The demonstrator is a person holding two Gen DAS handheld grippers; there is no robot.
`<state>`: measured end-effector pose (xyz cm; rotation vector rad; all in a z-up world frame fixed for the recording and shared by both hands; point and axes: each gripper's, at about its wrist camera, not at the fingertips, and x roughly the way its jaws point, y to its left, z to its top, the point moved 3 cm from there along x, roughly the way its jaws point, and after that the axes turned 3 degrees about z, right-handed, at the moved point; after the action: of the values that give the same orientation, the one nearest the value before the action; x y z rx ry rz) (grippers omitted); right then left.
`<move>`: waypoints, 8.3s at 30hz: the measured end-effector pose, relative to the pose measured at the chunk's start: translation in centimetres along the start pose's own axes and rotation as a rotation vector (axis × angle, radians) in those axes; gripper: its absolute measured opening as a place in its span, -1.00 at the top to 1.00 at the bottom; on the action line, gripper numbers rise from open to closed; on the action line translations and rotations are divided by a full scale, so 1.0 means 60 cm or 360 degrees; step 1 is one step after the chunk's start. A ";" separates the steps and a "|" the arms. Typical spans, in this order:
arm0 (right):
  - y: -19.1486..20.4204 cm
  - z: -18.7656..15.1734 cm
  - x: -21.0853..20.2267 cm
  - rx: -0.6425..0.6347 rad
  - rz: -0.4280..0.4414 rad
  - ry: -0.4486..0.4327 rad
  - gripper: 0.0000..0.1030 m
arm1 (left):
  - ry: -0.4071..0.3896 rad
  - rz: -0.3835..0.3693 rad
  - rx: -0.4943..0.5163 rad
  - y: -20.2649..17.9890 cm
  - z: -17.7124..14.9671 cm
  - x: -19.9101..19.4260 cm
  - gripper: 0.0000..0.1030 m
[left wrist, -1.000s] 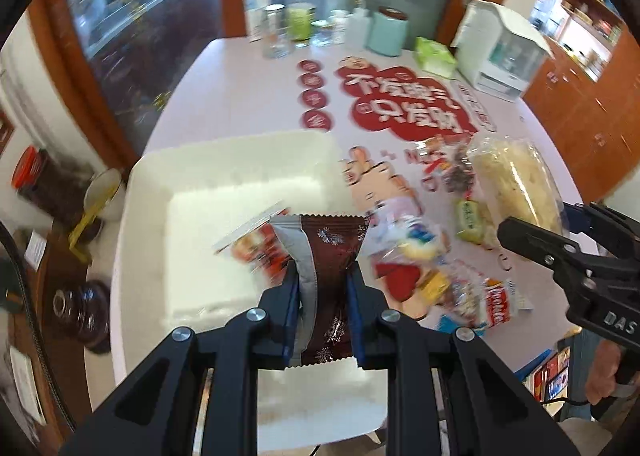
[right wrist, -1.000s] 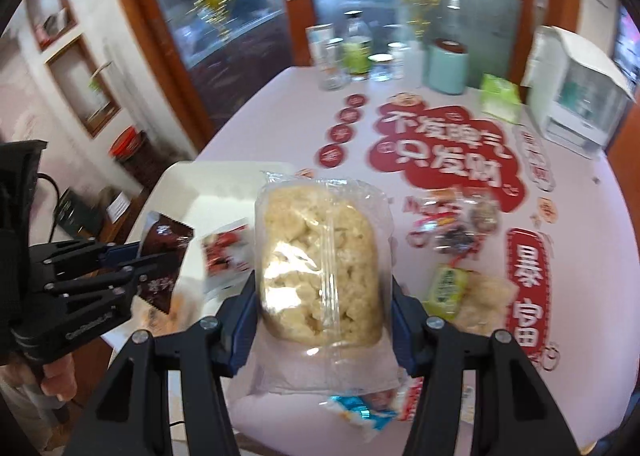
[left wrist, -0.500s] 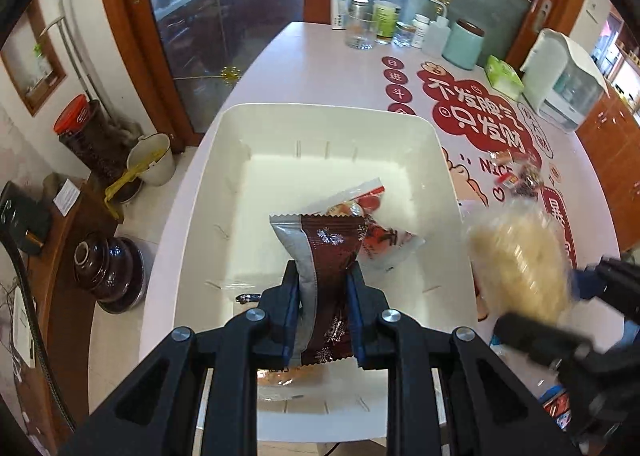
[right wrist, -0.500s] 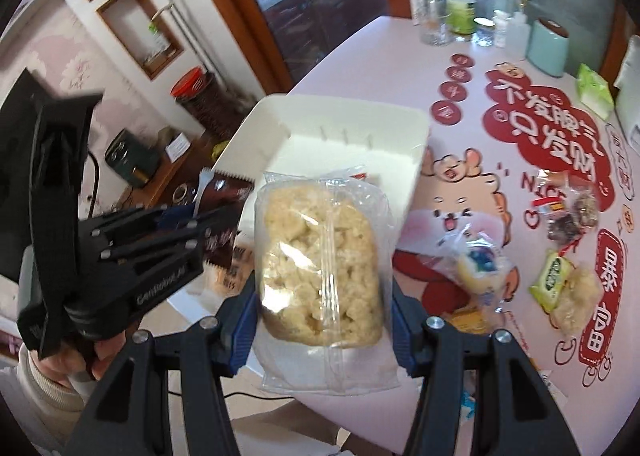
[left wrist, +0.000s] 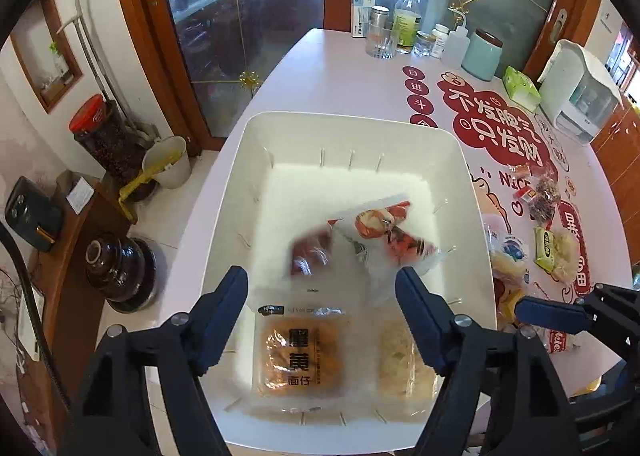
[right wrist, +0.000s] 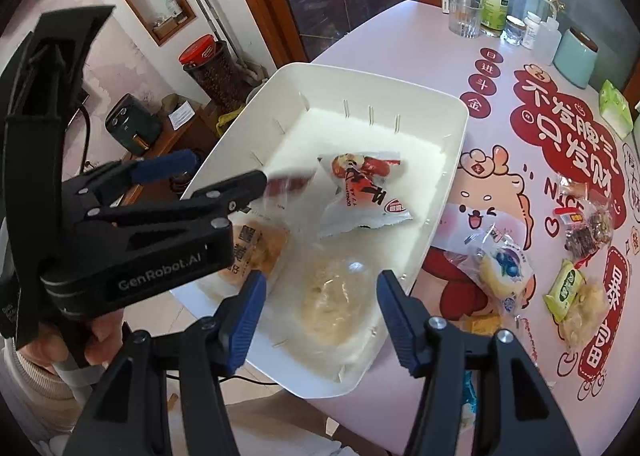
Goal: Organize snacks
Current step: 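Lower both held snacks into the white tray and open both tools, then move both tools back over the remaining snacks, then grasp a small orange snack bag with the left tool while the right tool grasps a nut bag, then carry both bags over the white tray and open both tools to drop them, then move both tools back toward the snack pile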
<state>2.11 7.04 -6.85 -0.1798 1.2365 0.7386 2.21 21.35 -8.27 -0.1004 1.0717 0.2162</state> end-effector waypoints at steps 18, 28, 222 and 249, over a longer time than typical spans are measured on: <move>-0.014 -0.015 -0.008 0.0057 -0.0035 -0.0032 -0.14 | 0.0040 -0.0069 0.0096 -0.045 0.009 0.000 -0.57; -0.043 -0.022 -0.023 0.0150 -0.0052 -0.0068 -0.14 | 0.0044 -0.0134 0.0168 -0.082 0.009 -0.005 -0.57; -0.016 -0.051 -0.060 0.0165 0.0003 -0.0164 -0.03 | 0.0083 0.0014 0.0284 -0.054 0.005 0.010 -0.52; -0.105 -0.104 -0.116 0.0468 -0.0089 -0.0322 -0.05 | 0.0061 -0.0186 0.0489 -0.192 0.016 0.011 -0.54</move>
<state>0.03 -3.75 -4.37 0.0995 1.1267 0.5057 5.92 10.41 -8.68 0.1095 1.1215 -0.0572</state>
